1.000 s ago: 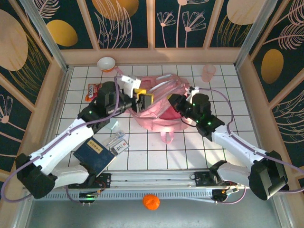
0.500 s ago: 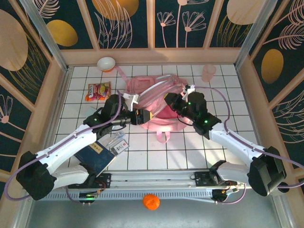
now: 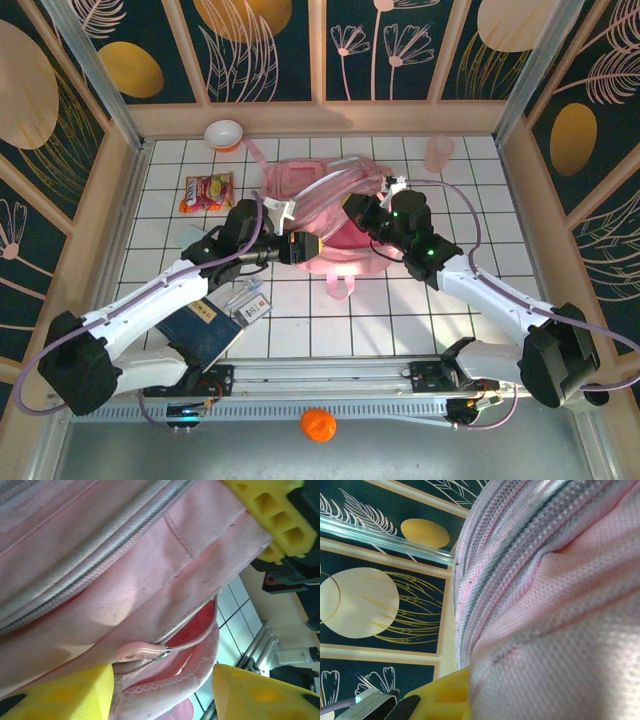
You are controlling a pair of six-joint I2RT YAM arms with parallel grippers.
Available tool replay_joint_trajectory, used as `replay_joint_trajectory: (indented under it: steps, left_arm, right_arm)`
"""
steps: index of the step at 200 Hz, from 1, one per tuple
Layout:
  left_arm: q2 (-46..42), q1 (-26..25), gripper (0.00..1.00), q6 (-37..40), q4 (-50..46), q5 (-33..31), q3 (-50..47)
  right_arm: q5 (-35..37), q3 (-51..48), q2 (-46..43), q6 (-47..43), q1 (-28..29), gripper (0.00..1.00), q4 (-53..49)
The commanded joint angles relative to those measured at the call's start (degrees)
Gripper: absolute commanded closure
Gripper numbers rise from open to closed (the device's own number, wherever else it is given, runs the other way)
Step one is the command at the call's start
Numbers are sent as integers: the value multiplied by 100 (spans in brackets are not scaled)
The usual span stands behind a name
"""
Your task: Pack the student bag
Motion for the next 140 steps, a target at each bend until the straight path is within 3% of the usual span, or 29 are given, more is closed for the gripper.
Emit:
replay_joint_trajectory:
  steps: [1, 48, 116, 140]
  left_arm:
    - [76, -21, 46, -11, 29, -156, 20]
    - [168, -21, 48, -489, 651, -116, 35]
    - [209, -21, 65, -670, 679, -132, -45]
    - [255, -21, 56, -628, 494, -144, -80]
  right_arm:
    - [12, 380, -70, -218, 76, 100, 380]
    - [31, 418, -54, -264, 134, 100, 286]
    - [49, 384, -53, -279, 152, 100, 242]
    - [80, 361, -79, -280, 152, 100, 207]
